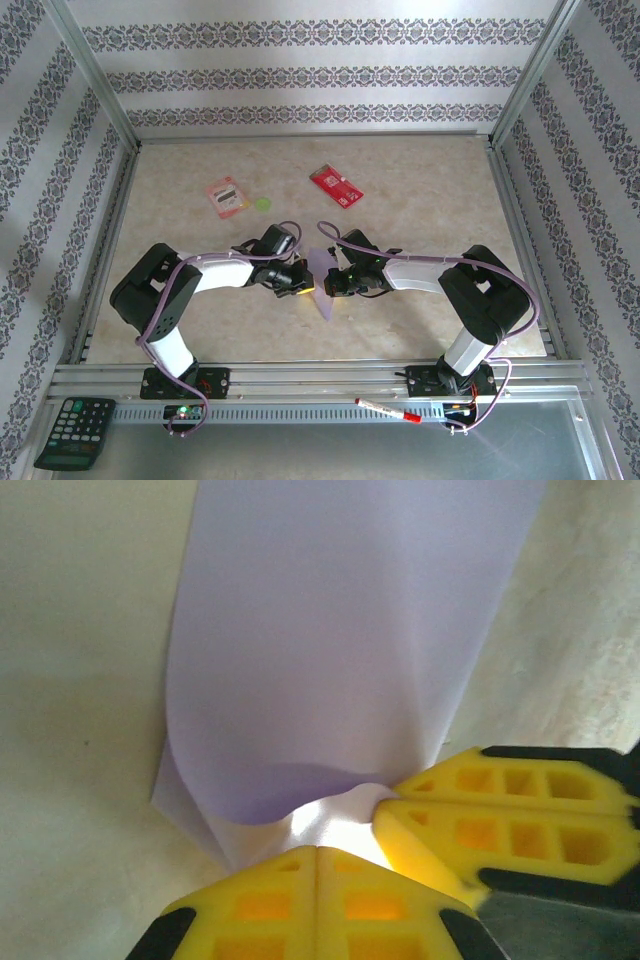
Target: Fold a paper plane with a square sheet of paper (pick it up from the middle)
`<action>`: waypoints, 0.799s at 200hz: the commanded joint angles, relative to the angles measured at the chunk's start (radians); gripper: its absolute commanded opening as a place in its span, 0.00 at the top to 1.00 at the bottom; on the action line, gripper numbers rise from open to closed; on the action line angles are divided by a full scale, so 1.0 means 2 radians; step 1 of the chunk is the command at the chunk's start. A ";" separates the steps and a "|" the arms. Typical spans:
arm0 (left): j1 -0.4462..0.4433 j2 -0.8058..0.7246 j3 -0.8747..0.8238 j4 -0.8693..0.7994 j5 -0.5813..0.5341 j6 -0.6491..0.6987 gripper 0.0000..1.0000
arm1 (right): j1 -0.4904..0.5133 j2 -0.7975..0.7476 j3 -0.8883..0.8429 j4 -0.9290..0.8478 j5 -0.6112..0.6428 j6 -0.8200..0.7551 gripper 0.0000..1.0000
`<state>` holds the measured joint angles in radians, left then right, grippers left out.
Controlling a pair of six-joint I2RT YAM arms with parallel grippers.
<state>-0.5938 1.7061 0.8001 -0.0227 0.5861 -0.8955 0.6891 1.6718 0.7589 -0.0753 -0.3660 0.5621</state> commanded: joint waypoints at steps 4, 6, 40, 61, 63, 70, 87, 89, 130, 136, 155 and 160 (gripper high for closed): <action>0.017 -0.006 0.010 -0.025 0.001 0.020 1.00 | -0.007 0.020 -0.018 -0.065 0.031 -0.014 1.00; 0.018 -0.004 0.010 -0.024 0.001 0.020 1.00 | -0.008 0.020 -0.019 -0.066 0.032 -0.014 1.00; 0.024 0.021 0.009 -0.024 0.000 0.029 1.00 | -0.008 0.022 -0.019 -0.065 0.030 -0.014 1.00; 0.028 0.026 0.003 -0.022 -0.002 0.031 1.00 | -0.008 0.022 -0.018 -0.065 0.030 -0.015 1.00; 0.029 0.027 0.003 -0.023 -0.003 0.032 1.00 | -0.008 0.022 -0.018 -0.066 0.030 -0.016 1.00; 0.031 0.025 0.003 -0.025 -0.002 0.034 1.00 | -0.008 0.022 -0.017 -0.066 0.030 -0.016 1.00; 0.035 0.016 0.005 -0.035 -0.004 0.038 1.00 | -0.009 0.022 -0.017 -0.067 0.029 -0.017 1.00; 0.035 0.014 0.006 -0.035 -0.004 0.039 1.00 | -0.009 0.022 -0.017 -0.067 0.029 -0.017 1.00; 0.033 -0.020 0.009 -0.020 0.021 0.020 0.96 | -0.010 0.022 -0.017 -0.068 0.030 -0.018 1.00; 0.032 -0.021 0.010 -0.017 0.026 0.017 0.96 | -0.011 0.022 -0.018 -0.068 0.030 -0.018 1.00; 0.026 -0.015 0.014 -0.011 0.035 0.014 0.96 | -0.010 0.024 -0.017 -0.067 0.030 -0.017 1.00; 0.025 -0.011 0.017 -0.011 0.036 0.014 0.96 | -0.010 0.024 -0.017 -0.066 0.029 -0.017 1.00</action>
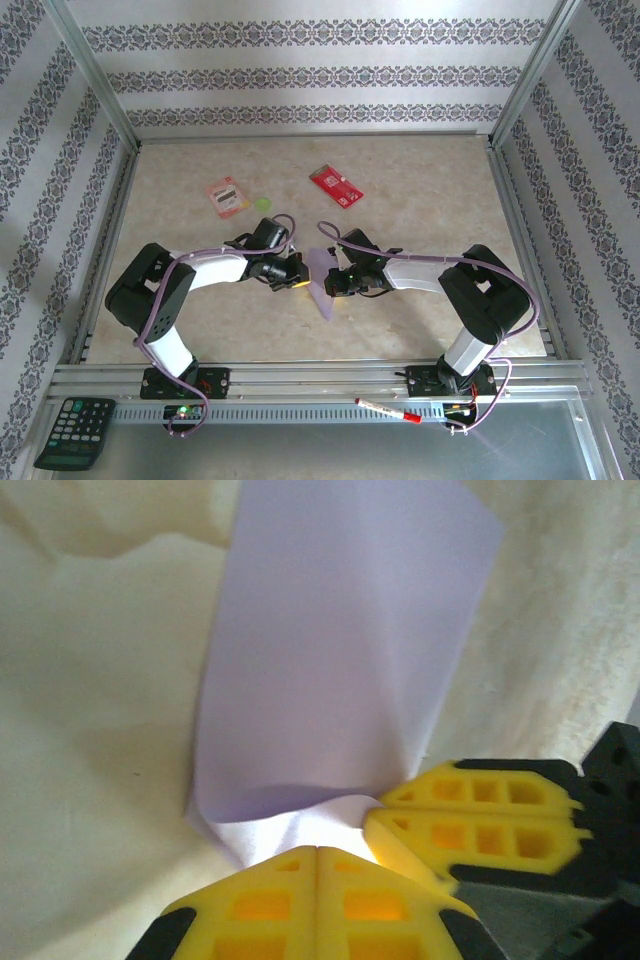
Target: Fold a paper plane with a square sheet of paper (pick it up from the middle)
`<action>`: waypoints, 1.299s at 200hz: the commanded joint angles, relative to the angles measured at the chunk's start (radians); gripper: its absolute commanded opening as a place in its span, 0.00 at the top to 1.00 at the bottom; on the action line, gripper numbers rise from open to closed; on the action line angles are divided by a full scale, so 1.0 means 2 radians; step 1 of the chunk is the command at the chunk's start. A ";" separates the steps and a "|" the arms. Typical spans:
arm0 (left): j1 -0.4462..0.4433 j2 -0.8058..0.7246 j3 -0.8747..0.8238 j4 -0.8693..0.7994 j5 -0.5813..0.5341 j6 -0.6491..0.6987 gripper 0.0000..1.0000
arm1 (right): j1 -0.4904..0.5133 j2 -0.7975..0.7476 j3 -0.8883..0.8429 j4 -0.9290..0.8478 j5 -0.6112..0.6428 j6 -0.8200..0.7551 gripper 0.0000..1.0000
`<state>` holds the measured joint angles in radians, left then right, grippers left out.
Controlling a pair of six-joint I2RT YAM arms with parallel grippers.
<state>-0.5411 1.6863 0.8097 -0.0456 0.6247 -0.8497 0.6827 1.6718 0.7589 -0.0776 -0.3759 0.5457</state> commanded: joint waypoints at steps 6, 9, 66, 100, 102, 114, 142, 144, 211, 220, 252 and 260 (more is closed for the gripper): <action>-0.002 0.004 0.014 0.001 0.020 -0.009 0.96 | -0.007 0.025 -0.016 -0.065 0.034 -0.009 1.00; -0.003 0.007 0.016 0.001 0.021 -0.009 0.96 | -0.007 0.025 -0.016 -0.065 0.034 -0.009 1.00; -0.006 0.039 0.029 -0.008 0.021 0.004 0.96 | -0.007 0.027 -0.014 -0.066 0.032 -0.009 1.00; -0.001 0.048 0.026 -0.016 0.015 0.011 0.99 | -0.007 0.028 -0.012 -0.066 0.032 -0.010 1.00; -0.001 0.049 0.025 -0.016 0.015 0.011 0.99 | -0.007 0.028 -0.012 -0.066 0.032 -0.010 1.00; 0.003 0.051 0.023 -0.020 0.010 0.017 1.00 | -0.007 0.028 -0.012 -0.066 0.032 -0.011 1.00; 0.009 0.057 0.020 -0.023 0.009 0.025 1.00 | -0.008 0.029 -0.009 -0.067 0.031 -0.012 1.00; 0.009 0.057 0.020 -0.024 0.008 0.025 1.00 | -0.008 0.029 -0.008 -0.067 0.031 -0.012 1.00; 0.010 0.073 0.004 -0.027 -0.003 0.038 1.00 | -0.014 0.018 0.023 -0.092 0.022 -0.022 0.88; 0.010 0.074 0.003 -0.030 -0.006 0.042 1.00 | -0.015 0.012 0.028 -0.100 0.023 -0.027 0.86; 0.011 0.079 -0.001 -0.035 -0.011 0.048 1.00 | -0.025 -0.025 0.047 -0.136 0.027 -0.039 0.81; 0.010 0.079 -0.002 -0.035 -0.011 0.049 1.00 | -0.028 -0.036 0.051 -0.146 0.028 -0.042 0.79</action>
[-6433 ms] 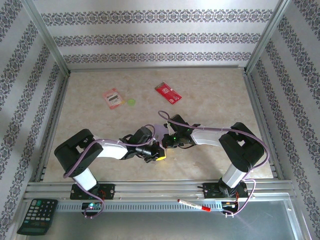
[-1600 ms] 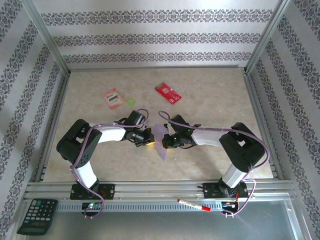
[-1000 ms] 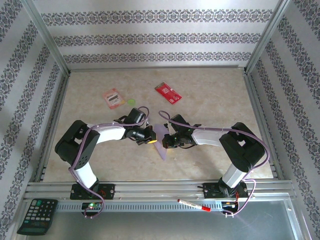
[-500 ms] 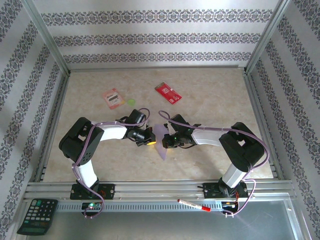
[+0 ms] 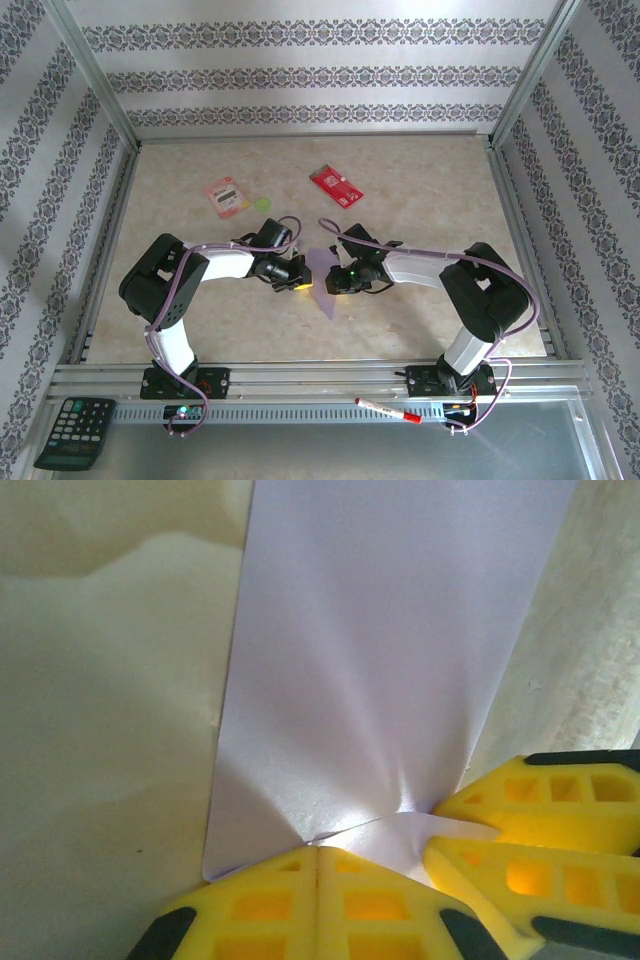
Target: Fold a paper plane with a square sheet of paper (pick it up from the middle)
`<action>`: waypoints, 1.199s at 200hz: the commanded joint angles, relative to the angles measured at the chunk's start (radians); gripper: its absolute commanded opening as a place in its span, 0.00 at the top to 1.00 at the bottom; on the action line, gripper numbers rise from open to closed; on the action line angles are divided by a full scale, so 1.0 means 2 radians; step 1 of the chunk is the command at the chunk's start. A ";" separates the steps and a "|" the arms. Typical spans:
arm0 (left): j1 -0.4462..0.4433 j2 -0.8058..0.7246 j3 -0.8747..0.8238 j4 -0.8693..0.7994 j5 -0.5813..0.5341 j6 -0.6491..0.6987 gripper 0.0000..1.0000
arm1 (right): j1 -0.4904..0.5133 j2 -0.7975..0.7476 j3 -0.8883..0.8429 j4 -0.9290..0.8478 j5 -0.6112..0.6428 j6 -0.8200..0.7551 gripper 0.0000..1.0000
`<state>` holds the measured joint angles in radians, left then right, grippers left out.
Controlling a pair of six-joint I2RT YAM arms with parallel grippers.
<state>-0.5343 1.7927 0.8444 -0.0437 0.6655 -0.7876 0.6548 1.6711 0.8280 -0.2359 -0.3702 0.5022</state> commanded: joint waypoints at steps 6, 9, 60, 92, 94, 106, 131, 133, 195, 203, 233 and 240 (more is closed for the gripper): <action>0.007 0.026 -0.020 -0.036 -0.033 0.018 1.00 | -0.016 -0.044 0.018 -0.072 0.026 -0.021 0.79; 0.007 0.027 -0.020 -0.037 -0.033 0.018 1.00 | -0.017 -0.049 0.018 -0.076 0.027 -0.022 0.79; 0.007 0.026 -0.018 -0.039 -0.038 0.018 1.00 | 0.022 -0.118 -0.023 -0.036 -0.029 0.029 0.81; 0.007 0.026 -0.018 -0.041 -0.040 0.017 1.00 | 0.082 -0.091 -0.026 0.018 -0.039 0.066 0.87; 0.007 0.026 -0.018 -0.041 -0.039 0.017 1.00 | 0.084 -0.087 -0.025 0.020 -0.038 0.067 0.87; 0.007 0.027 -0.017 -0.042 -0.041 0.018 1.00 | 0.092 -0.067 -0.019 0.029 -0.040 0.069 0.89; 0.007 0.028 -0.017 -0.046 -0.042 0.021 1.00 | 0.093 -0.032 -0.011 0.035 -0.038 0.062 0.92; 0.007 0.027 -0.018 -0.046 -0.042 0.021 1.00 | 0.093 -0.030 -0.011 0.036 -0.038 0.061 0.92; 0.007 0.031 -0.014 -0.052 -0.042 0.029 1.00 | 0.080 0.002 -0.032 0.031 -0.044 0.043 0.96; 0.007 0.031 -0.013 -0.053 -0.043 0.031 1.00 | 0.078 -0.001 -0.038 0.031 -0.046 0.043 0.96; 0.008 0.035 -0.010 -0.059 -0.045 0.037 1.00 | 0.074 -0.008 -0.057 0.041 -0.060 0.048 0.97; 0.008 0.036 -0.010 -0.060 -0.047 0.038 1.00 | 0.072 -0.009 -0.065 0.047 -0.067 0.053 0.98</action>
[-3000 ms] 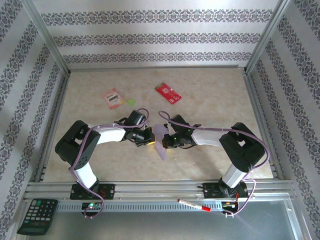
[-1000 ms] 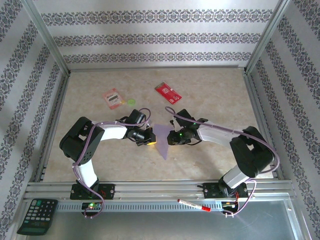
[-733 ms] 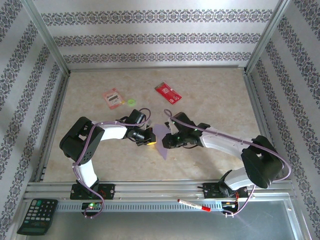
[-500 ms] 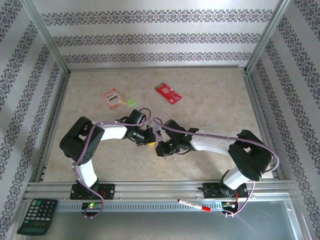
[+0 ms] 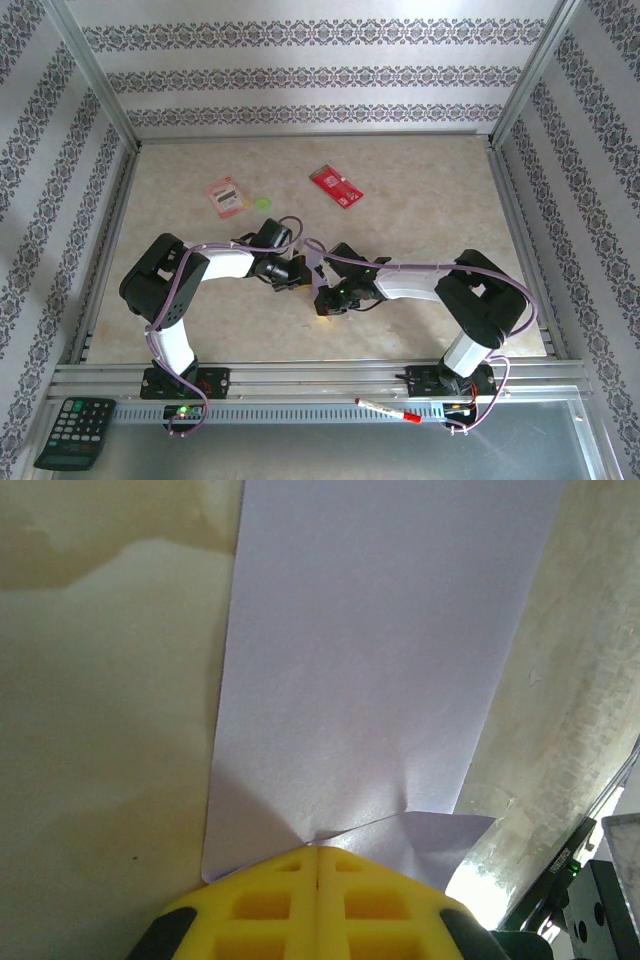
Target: Fold a paper plane with a square sheet of paper (pick it up from the middle)
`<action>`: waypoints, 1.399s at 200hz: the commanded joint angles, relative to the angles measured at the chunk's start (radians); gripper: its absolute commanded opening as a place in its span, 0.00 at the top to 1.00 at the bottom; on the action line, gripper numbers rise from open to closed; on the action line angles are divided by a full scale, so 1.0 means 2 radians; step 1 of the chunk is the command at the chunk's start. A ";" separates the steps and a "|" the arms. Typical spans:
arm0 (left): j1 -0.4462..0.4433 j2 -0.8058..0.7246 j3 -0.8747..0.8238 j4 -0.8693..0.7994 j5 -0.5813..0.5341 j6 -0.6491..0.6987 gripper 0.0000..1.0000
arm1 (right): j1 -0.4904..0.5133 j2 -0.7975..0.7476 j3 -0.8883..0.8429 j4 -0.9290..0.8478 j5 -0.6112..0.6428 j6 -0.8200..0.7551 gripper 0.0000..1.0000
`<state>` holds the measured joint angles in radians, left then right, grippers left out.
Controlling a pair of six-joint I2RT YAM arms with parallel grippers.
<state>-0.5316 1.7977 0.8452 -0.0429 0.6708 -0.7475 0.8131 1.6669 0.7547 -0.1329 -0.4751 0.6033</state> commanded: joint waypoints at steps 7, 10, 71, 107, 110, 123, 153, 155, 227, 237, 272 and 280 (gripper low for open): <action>0.006 0.035 -0.010 -0.062 -0.050 0.019 1.00 | -0.009 -0.008 -0.037 0.006 -0.024 0.009 0.98; 0.006 0.035 -0.009 -0.062 -0.050 0.020 1.00 | -0.010 -0.008 -0.041 0.010 -0.028 0.012 0.98; 0.006 0.034 -0.009 -0.068 -0.053 0.026 1.00 | -0.017 -0.033 -0.117 0.109 -0.077 0.077 1.00; 0.007 0.034 -0.008 -0.072 -0.053 0.029 1.00 | -0.017 -0.045 -0.145 0.134 -0.079 0.094 1.00; 0.007 0.033 -0.008 -0.072 -0.054 0.029 1.00 | -0.017 -0.047 -0.148 0.136 -0.080 0.095 1.00; 0.007 0.034 -0.008 -0.072 -0.055 0.030 1.00 | -0.018 -0.060 -0.154 0.139 -0.081 0.099 1.00; 0.007 0.034 -0.010 -0.073 -0.055 0.029 1.00 | -0.031 -0.102 -0.152 0.135 -0.086 0.110 1.00; 0.007 0.034 -0.010 -0.073 -0.054 0.030 1.00 | -0.032 -0.105 -0.150 0.134 -0.086 0.110 1.00; 0.007 0.031 -0.012 -0.072 -0.053 0.029 1.00 | -0.036 -0.061 -0.071 0.125 -0.082 0.104 1.00; 0.007 0.031 -0.012 -0.073 -0.053 0.029 1.00 | -0.037 -0.041 -0.063 0.125 -0.082 0.100 1.00; 0.007 0.031 -0.012 -0.073 -0.052 0.029 1.00 | -0.046 0.002 -0.067 0.131 -0.085 0.084 1.00; 0.007 0.031 -0.011 -0.074 -0.052 0.029 1.00 | -0.047 0.003 -0.074 0.131 -0.086 0.083 1.00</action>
<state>-0.5282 1.8050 0.8562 -0.0601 0.6811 -0.7132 0.7361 1.6524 0.6258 0.1299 -0.6373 0.8036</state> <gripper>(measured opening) 0.049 0.040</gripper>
